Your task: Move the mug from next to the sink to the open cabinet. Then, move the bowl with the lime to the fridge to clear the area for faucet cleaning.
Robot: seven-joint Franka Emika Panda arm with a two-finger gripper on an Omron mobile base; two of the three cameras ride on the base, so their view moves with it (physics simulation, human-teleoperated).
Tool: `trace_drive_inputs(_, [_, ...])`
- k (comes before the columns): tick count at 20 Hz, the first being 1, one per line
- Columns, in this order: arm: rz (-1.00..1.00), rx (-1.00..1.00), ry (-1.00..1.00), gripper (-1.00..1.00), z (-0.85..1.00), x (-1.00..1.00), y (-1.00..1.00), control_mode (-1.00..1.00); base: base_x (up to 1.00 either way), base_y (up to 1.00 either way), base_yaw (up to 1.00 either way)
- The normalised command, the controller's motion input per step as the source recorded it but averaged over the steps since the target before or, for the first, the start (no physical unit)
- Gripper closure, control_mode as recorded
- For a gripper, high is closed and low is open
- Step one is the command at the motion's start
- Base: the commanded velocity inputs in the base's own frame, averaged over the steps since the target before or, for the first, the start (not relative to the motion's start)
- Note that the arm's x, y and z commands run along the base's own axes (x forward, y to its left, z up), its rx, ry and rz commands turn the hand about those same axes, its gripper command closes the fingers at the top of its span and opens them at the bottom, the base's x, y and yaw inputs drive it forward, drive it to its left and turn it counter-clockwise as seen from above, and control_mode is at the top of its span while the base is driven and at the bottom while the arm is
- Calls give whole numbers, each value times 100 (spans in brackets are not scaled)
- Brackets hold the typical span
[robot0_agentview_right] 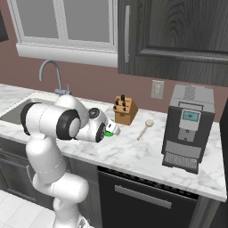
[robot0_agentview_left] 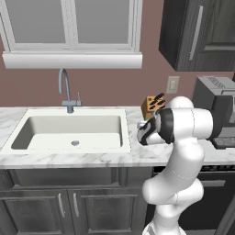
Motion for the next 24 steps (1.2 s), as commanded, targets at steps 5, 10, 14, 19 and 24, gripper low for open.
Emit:
trace_drive_inputs(5, [0, 0, 0, -100, 0, -21, 4, -100, 0, 0, 0])
trace_drive_inputs(10, [0, 0, 0, -100, 0, 0, 0, -100, 0, 0, 0])
trace_drive_inputs(14, [0, -2, 0, -100, 0, 0, 16, -100, 0, 0, 0])
trace_drive_inputs(19, [0, -5, 0, -100, 0, 0, 35, -100, 0, 0, 0])
trace_drive_inputs(24, [0, 0, 0, -100, 0, 0, 0, -100, 0, 0, 0])
